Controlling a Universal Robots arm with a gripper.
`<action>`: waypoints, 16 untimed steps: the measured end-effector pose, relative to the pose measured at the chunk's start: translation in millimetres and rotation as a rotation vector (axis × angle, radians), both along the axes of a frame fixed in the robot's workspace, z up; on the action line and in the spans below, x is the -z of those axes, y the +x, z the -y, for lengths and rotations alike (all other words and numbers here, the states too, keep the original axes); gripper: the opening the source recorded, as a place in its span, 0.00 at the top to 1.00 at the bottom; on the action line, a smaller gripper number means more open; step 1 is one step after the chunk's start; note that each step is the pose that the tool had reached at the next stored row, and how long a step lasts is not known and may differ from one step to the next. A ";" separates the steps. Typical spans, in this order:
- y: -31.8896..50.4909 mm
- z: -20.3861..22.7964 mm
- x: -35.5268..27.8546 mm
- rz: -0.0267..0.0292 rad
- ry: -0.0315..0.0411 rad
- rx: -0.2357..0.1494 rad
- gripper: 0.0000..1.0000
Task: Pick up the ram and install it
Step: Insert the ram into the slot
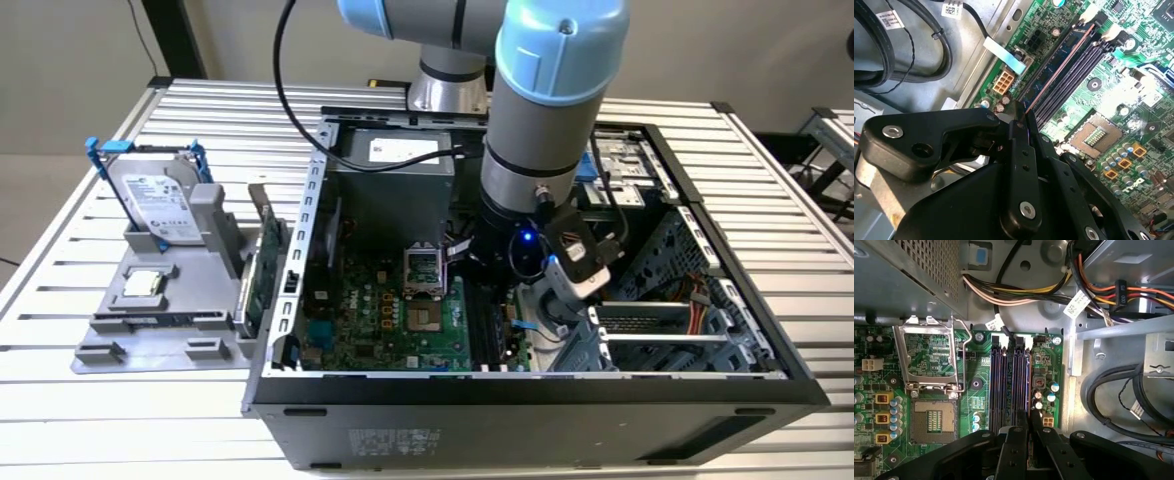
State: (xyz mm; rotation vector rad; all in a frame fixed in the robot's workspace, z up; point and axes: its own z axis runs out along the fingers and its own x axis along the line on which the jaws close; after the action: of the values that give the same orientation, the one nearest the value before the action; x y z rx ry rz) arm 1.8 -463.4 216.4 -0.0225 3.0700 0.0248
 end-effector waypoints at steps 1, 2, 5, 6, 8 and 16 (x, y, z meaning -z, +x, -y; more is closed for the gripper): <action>0.0 0.0 0.0 0.0000 -0.0009 0.000 1.00; 0.1 0.0 0.2 0.0001 -0.0019 0.000 1.00; 0.0 0.1 3.0 0.0000 -0.0053 0.000 1.00; 0.0 0.1 4.2 0.0000 -0.0069 0.000 1.00; 0.0 0.1 5.6 -0.0001 -0.0076 0.000 1.00; 0.0 0.1 5.7 -0.0004 -0.0075 0.000 1.00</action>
State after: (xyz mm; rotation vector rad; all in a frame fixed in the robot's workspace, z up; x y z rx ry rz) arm 1.8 -463.5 210.6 -0.0234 3.0705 0.0133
